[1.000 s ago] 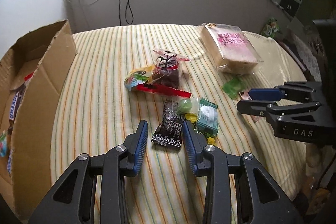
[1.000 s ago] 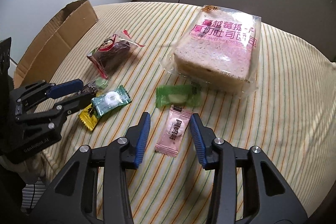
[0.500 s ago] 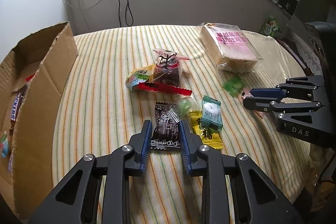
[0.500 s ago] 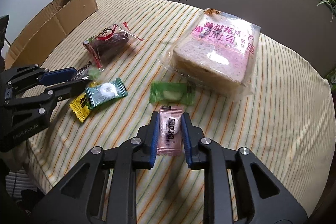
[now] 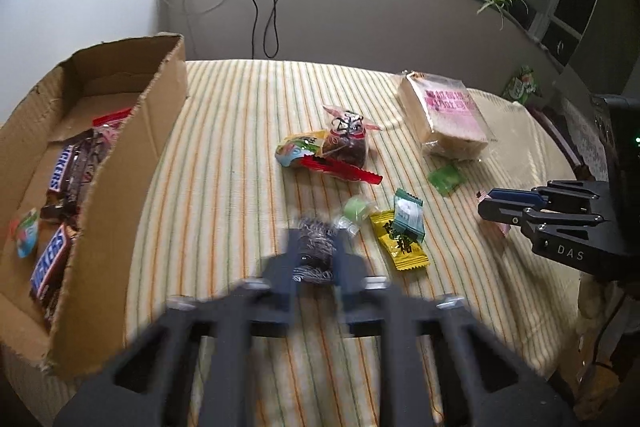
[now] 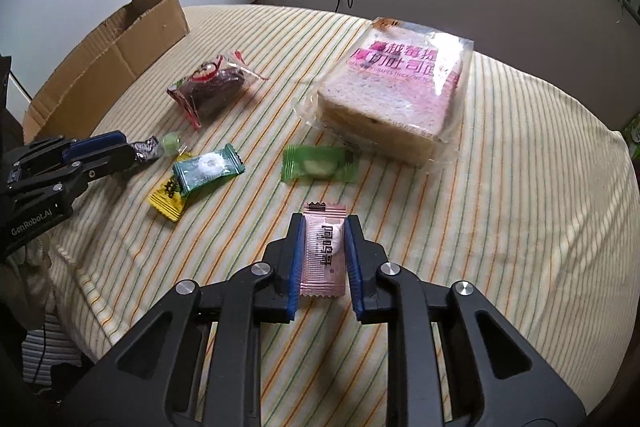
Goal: Organize snacks
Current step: 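Carry both packets into the cardboard box and open both grippers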
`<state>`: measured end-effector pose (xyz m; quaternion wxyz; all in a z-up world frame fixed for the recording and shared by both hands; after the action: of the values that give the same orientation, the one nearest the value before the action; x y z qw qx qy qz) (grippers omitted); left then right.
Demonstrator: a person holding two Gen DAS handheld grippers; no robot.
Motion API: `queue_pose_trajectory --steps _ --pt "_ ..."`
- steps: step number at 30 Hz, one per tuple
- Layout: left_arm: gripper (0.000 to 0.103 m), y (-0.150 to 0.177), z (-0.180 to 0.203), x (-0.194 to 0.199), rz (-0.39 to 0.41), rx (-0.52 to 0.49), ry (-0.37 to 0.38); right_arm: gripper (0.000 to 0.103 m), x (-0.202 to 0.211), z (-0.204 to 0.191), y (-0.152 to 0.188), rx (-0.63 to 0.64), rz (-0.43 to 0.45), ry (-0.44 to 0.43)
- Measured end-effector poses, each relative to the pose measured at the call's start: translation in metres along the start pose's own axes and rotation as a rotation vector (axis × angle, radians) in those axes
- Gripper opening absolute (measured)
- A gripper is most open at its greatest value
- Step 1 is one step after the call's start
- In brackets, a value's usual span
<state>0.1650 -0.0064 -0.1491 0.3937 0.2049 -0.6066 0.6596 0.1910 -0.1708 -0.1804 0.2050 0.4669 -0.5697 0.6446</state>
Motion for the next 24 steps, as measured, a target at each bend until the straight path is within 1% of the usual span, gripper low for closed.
queue_pose_trajectory --steps 2,5,6,7,9,11,13,16,17,18,21,24 --pt "0.004 0.000 -0.001 0.002 0.005 -0.002 0.001 0.020 0.004 -0.001 -0.003 0.004 0.012 0.000" --pt "0.003 0.004 -0.005 -0.005 -0.016 0.001 -0.008 0.020 0.005 -0.002 -0.003 0.010 0.015 0.004" --pt "0.006 0.005 -0.008 -0.006 -0.020 0.026 -0.009 0.020 0.005 -0.003 -0.003 0.009 0.014 0.001" --pt "0.009 0.005 -0.008 -0.006 -0.020 0.035 -0.002 0.020 0.005 -0.003 -0.002 0.010 0.014 0.000" --pt "0.025 0.003 -0.005 -0.003 -0.009 0.020 0.007 0.020 0.005 -0.005 0.000 0.011 0.012 -0.003" --pt "0.037 0.003 0.001 -0.004 -0.013 -0.013 0.000 0.020 0.003 -0.006 0.002 0.012 0.007 -0.007" --pt "0.037 0.002 0.004 -0.010 -0.032 -0.044 -0.017 0.020 0.002 -0.007 0.001 0.014 0.005 -0.008" --pt "0.037 0.006 0.006 -0.019 -0.070 -0.060 -0.018 0.020 0.002 -0.008 0.001 0.015 0.007 -0.008" --pt "0.034 0.007 0.006 -0.021 -0.076 -0.066 -0.020 0.020 0.003 -0.008 0.001 0.017 0.009 -0.007" --pt "0.025 0.008 0.006 -0.021 -0.076 -0.070 -0.026 0.020 0.003 -0.008 -0.001 0.018 0.010 -0.006" --pt "0.024 0.008 0.002 -0.017 -0.067 -0.041 -0.015 0.020 0.005 -0.008 -0.005 0.019 0.020 -0.007" --pt "0.023 0.008 -0.001 -0.010 -0.047 -0.027 -0.023 0.020 0.008 -0.011 -0.009 0.023 0.032 -0.014"
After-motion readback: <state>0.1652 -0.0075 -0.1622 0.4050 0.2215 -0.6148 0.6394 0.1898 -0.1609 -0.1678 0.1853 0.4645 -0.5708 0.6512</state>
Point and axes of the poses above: each gripper's, at about its wrist camera, not at the fingertips, and x roughly against the way its jaws point, z to its right, y to its underside, the point moved 8 cm from there along -x, roughly the way its jaws point, and after that the axes turned 2 degrees about z, right-handed, at the moved point
